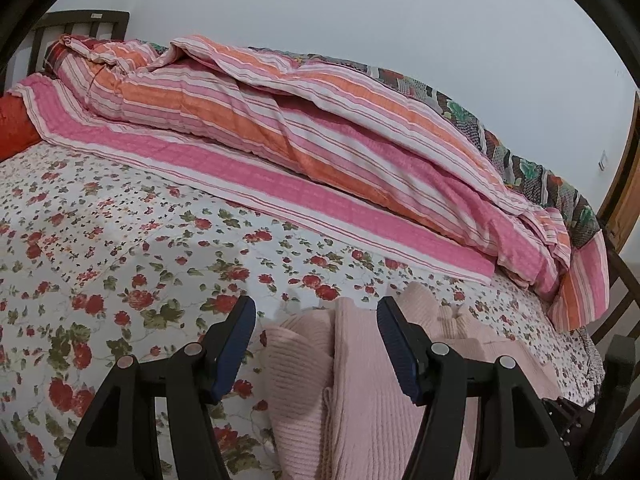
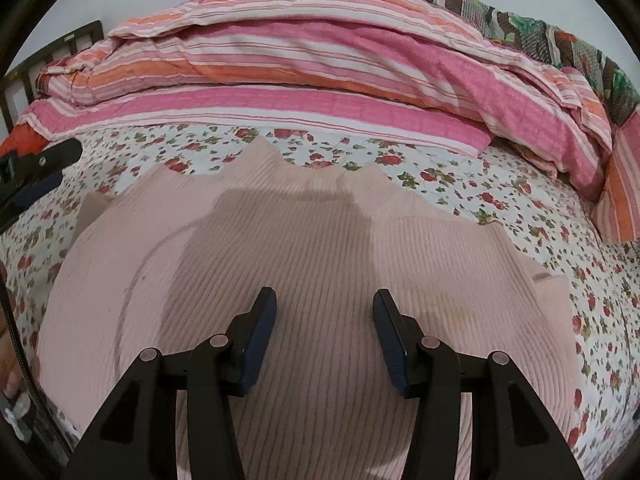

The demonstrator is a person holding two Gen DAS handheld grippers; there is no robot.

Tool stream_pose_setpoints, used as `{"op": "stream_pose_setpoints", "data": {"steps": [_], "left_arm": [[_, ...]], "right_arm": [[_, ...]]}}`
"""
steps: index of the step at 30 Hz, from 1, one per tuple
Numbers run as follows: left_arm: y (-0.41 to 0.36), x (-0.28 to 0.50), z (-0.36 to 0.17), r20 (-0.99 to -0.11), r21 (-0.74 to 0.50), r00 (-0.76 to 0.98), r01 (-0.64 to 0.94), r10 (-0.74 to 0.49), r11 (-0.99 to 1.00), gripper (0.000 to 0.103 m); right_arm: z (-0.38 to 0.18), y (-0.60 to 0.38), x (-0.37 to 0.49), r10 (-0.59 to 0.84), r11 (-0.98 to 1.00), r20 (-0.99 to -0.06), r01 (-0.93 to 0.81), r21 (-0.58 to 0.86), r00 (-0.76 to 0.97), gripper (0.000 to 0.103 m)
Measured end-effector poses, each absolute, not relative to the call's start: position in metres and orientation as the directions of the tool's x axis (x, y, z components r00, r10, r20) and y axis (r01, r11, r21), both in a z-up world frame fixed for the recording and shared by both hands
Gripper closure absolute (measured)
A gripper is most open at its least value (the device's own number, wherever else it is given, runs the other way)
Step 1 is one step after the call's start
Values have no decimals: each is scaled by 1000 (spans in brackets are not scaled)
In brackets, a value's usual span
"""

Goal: Fold small clothes

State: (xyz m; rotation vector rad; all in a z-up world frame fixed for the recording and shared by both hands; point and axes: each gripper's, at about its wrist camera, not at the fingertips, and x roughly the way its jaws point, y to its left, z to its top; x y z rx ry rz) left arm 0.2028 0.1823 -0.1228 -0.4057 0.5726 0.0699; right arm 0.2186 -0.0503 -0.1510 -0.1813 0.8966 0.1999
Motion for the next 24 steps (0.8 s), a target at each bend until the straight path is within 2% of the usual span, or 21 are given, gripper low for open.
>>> {"op": "stream_pose_setpoints", "data": {"steps": [16, 24], "left_arm": [[187, 200, -124, -545, -358, 836, -163, -64, 920, 42], [196, 197, -128, -544, -401, 833, -159, -95, 902, 42]], "right_arm": [[-153, -61, 173, 87, 962, -756, -251, -104, 649, 54], [-157, -69, 153, 104, 964, -738, -250, -90, 667, 54]]}}
